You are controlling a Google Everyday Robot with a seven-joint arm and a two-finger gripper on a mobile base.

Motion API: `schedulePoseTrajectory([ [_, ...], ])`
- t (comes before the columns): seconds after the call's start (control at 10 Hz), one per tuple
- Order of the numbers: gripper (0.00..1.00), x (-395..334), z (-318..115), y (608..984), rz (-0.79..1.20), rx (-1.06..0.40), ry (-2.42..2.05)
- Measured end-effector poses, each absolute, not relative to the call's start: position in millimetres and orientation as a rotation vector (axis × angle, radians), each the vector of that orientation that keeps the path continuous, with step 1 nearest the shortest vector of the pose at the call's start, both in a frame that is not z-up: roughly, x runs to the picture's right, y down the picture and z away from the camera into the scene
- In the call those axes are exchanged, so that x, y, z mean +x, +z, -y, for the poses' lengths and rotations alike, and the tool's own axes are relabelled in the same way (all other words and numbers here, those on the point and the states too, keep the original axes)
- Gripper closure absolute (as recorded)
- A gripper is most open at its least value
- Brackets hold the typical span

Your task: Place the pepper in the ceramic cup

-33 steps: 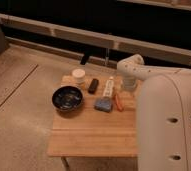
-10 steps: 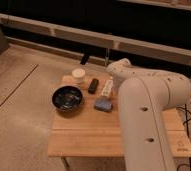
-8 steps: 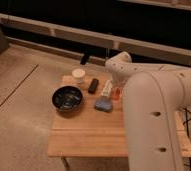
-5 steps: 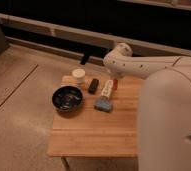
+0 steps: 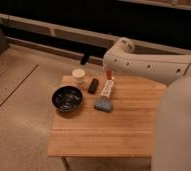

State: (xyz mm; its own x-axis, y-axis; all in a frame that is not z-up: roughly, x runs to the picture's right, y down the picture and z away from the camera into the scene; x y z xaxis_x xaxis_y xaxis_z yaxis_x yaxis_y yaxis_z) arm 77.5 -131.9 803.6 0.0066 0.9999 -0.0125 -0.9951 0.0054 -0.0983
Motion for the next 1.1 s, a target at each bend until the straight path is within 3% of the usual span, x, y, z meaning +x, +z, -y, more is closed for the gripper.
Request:
schedulePoseTrajectory([
  [0.4, 1.0, 73, 140, 806, 0.099, -0.085, 1.535],
  [1.1, 1.0, 33, 199, 840, 0.221, -0.06, 1.345],
])
